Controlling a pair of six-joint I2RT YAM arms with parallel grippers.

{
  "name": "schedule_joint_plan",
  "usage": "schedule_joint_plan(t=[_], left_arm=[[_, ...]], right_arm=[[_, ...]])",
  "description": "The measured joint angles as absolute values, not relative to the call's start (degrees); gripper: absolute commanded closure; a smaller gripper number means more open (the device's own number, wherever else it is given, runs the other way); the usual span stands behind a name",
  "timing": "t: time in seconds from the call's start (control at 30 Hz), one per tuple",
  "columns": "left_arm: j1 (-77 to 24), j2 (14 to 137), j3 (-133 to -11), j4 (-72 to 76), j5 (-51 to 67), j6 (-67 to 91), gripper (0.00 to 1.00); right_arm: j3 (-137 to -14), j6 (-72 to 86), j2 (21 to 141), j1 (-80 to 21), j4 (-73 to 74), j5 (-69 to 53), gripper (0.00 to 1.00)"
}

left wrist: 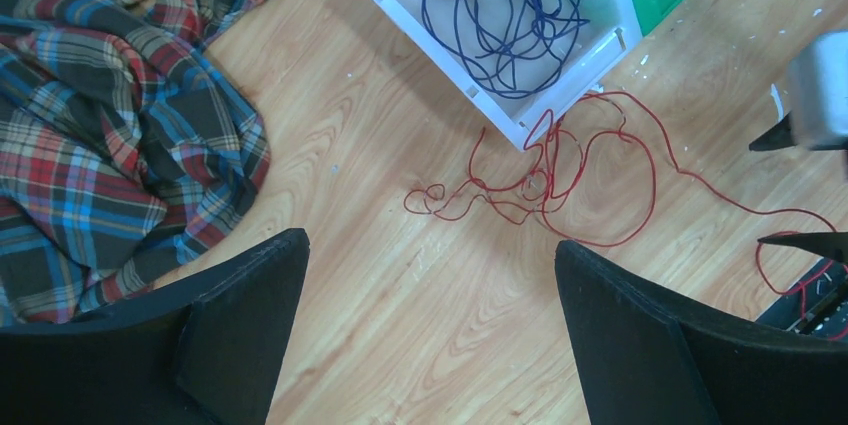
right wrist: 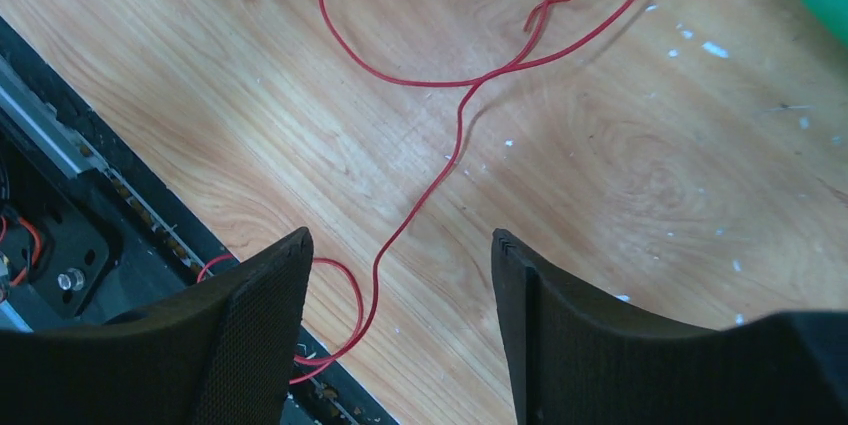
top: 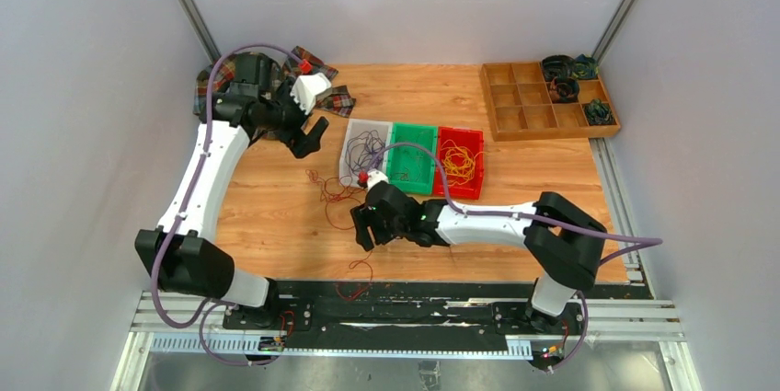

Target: Untangle the cables

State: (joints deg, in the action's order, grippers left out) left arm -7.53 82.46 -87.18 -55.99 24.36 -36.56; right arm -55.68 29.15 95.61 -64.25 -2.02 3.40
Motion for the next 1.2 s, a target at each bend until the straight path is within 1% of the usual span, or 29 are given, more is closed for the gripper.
schedule_joint_plan(t=[0.2, 0.27, 0.3, 0.37, 0.47, 0.53, 0.57, 0.73, 0.8, 1.0, 1.2], left_arm=[[-7.25, 78.89, -84.99, -55.22, 24.38, -37.52, 0.02], [-7.25, 77.62, -83.59, -54.43, 24.34, -37.91, 0.02], [-7.25, 77.14, -82.89, -54.02, 24.32, -38.06, 0.02], [-7.25, 76.55, -81.71, -53.39, 24.32, -38.28, 0.02], [-7.25, 76.40, -80.62, -52.29, 24.34, -38.39, 0.02], [-7.25, 76.31, -79.77, -51.35, 24.32, -38.41, 0.02], [-7.25, 76.20, -79.35, -51.07, 24.29, -38.41, 0.02], [-7.25, 75.09, -77.34, -49.45, 23.73, -38.98, 0.02], [-7.25, 74.61, -77.23, -49.23, 23.55, -39.11, 0.02], [-7.20, 73.06, -77.23, -48.93, 24.69, -39.57, 0.02], [-7.18, 70.11, -77.56, -50.87, 30.06, -41.04, 0.02]], right_arm=[[-59.00, 28.80, 99.31, -64.55, 3.07, -0.78, 0.39], [-59.33, 28.69, 99.68, -64.99, 4.91, -1.56, 0.41], [-59.37, 28.67, 99.85, -65.30, 5.52, -1.96, 0.45], [-59.75, 28.56, 100.55, -65.98, 7.01, -2.50, 0.53], [-60.38, 28.29, 101.80, -66.59, 8.51, -2.94, 0.70], [-60.49, 28.40, 102.02, -66.67, 9.37, -2.90, 0.90], [-60.60, 28.10, 102.02, -66.67, 9.58, -2.83, 0.98], [-63.05, 27.24, 101.36, -66.63, 12.03, -1.43, 0.99], [-63.66, 26.24, 98.80, -66.61, 13.17, -0.45, 0.99], [-66.26, 18.09, 84.58, -66.61, 15.55, 3.70, 0.99], [-69.84, 8.95, 72.77, -66.61, 14.74, 5.26, 0.99]])
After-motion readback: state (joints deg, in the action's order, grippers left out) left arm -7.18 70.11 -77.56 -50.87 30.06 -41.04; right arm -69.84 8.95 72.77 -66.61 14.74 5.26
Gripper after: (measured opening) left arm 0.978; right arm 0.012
